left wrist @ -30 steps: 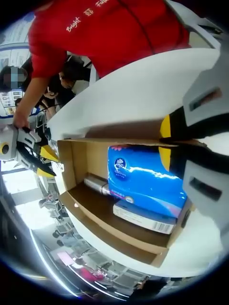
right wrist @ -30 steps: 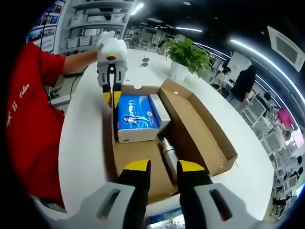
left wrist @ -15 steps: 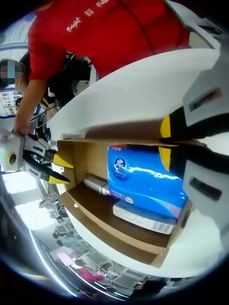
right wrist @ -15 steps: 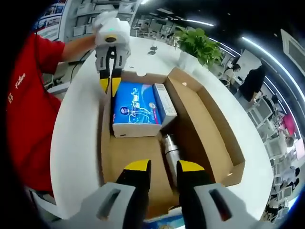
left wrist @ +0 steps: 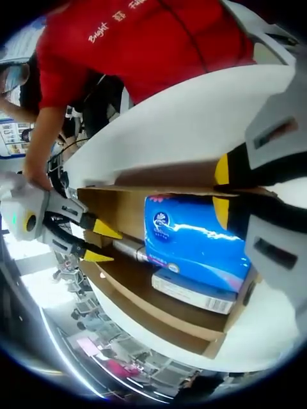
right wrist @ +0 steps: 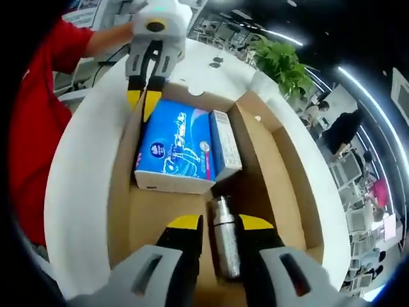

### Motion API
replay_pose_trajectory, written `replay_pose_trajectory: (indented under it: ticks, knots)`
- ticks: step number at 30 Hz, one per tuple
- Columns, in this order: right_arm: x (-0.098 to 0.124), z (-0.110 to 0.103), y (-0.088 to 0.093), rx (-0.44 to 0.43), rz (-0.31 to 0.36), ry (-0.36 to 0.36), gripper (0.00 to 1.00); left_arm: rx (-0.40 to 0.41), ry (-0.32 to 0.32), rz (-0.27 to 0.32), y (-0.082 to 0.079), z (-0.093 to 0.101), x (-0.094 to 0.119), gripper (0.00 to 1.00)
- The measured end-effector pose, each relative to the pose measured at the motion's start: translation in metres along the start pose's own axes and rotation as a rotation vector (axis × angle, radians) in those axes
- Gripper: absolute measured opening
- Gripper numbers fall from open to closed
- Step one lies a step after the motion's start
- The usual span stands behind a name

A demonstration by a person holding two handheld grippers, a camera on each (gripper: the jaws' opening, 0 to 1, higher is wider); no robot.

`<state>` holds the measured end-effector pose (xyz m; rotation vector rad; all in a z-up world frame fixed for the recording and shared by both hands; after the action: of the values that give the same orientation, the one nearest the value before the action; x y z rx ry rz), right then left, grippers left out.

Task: Operate the shoe box by opening the lid, removing the specified soft item, and placing it in the target area until the item is outside and the box remains undamaged.

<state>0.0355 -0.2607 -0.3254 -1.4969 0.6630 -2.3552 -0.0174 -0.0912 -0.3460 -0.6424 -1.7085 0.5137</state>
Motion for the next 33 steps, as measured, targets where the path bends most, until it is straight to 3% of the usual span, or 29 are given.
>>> replay_pose_trajectory:
  ticks: [3,18,22,24,28,33]
  knots:
    - [-0.004,0.002,-0.001,0.034,-0.015,0.009,0.2,0.001,0.002,-0.002,-0.001,0.001,0.0,0.02]
    - [-0.011,-0.002,-0.003,0.006,-0.039,-0.023,0.21,-0.005,0.007,-0.001,0.003,-0.001,-0.001,0.02]
    - [-0.013,0.005,-0.004,-0.025,-0.034,-0.014,0.21,-0.002,0.035,0.001,0.004,-0.001,-0.001,0.02]
    - [-0.017,0.002,-0.006,-0.058,-0.023,-0.044,0.21,-0.003,0.035,0.001,0.003,0.0,-0.001,0.02]
    - [-0.022,0.002,0.003,0.013,-0.117,-0.029,0.21,-0.006,0.013,0.011,0.005,0.0,-0.003,0.02]
    - [-0.03,-0.003,0.009,0.004,-0.128,-0.046,0.22,-0.005,0.015,0.006,0.004,0.001,-0.003,0.02]
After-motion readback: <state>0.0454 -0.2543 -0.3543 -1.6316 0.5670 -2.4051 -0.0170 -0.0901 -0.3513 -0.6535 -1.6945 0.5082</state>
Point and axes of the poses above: the point that each gripper's makers call its tool centre point, and the gripper's own axes: x roughly backward along the fingers, z roughly to its right, y roughly out of its underside, the point moved 3 cm from there along x, roughly backward along the fingers, and after that the axes turned 9 degrees about -y, right-handed, at the moved point
